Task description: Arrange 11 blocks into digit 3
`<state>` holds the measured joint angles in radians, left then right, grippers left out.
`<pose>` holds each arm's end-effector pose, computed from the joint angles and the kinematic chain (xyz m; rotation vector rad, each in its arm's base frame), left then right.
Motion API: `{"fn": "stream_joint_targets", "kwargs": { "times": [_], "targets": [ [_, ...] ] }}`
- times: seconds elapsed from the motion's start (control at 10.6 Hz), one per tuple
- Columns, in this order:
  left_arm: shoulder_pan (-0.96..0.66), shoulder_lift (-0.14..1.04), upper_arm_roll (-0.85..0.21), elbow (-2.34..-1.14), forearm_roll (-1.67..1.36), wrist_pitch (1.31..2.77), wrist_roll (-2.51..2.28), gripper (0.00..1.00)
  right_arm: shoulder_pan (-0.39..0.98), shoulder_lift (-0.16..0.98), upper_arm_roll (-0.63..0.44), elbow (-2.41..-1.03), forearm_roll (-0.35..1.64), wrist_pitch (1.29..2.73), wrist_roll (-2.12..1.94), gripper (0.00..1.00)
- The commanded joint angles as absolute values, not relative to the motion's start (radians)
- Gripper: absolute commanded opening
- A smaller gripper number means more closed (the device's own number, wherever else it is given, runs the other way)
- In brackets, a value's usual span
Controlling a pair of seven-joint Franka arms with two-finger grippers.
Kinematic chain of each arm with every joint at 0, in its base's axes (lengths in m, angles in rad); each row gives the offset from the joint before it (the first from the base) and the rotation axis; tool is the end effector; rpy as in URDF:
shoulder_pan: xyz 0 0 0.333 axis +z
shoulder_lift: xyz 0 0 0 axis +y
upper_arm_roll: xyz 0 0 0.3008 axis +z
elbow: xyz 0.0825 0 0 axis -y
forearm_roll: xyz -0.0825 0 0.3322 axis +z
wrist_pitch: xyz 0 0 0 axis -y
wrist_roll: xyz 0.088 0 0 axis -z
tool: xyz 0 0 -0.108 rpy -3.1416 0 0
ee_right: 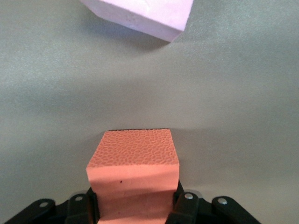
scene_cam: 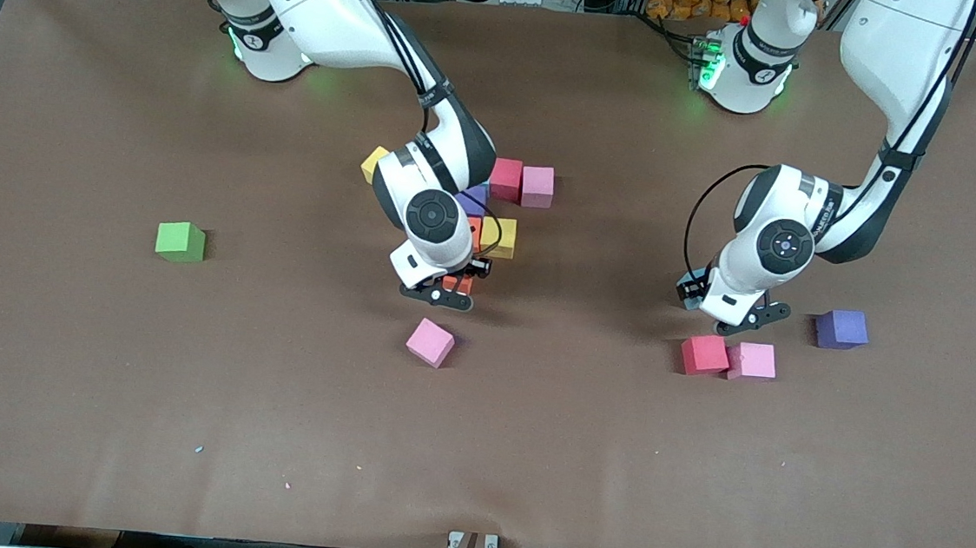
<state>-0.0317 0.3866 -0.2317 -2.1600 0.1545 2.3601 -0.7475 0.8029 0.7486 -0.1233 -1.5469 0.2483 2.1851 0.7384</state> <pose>0.4948 -0.1314 0.2343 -2.9881 -0.5651 0.2204 0.4883 0.4219 0.2247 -3.1023 0.2867 0.2313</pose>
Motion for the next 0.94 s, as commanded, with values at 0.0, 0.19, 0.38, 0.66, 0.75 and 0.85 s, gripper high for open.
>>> {"fn": "stream_joint_targets", "kwargs": {
  "times": [0.0,0.19,0.38,0.66,0.75,0.85],
  "targets": [
    [-0.025,0.387,-0.238,-2.163,0.036,2.373,-0.768,0.00,0.808,0.739,-0.123,-1.555,0.241,2.181,0.765,0.00],
    [-0.034,0.387,-0.238,-2.145,-0.018,2.365,-0.852,0.00,0.808,0.739,-0.123,-1.552,0.241,2.183,0.765,0.00],
    [-0.069,0.390,-0.239,-2.117,-0.018,2.362,-1.033,0.00,0.810,0.739,-0.118,-1.549,0.241,2.183,0.767,0.00],
    [-0.101,0.385,-0.247,-2.053,-0.018,2.304,-1.211,0.00,0.811,0.739,-0.118,-1.548,0.242,2.183,0.767,0.00],
    [-0.110,0.380,-0.261,-2.043,-0.020,2.287,-1.271,0.00,0.813,0.739,-0.118,-1.548,0.241,2.183,0.769,0.00],
    [-0.118,0.383,-0.293,-2.039,-0.028,2.289,-1.370,0.00,0.815,0.739,-0.118,-1.548,0.241,2.183,0.769,0.00]
  ]
}}
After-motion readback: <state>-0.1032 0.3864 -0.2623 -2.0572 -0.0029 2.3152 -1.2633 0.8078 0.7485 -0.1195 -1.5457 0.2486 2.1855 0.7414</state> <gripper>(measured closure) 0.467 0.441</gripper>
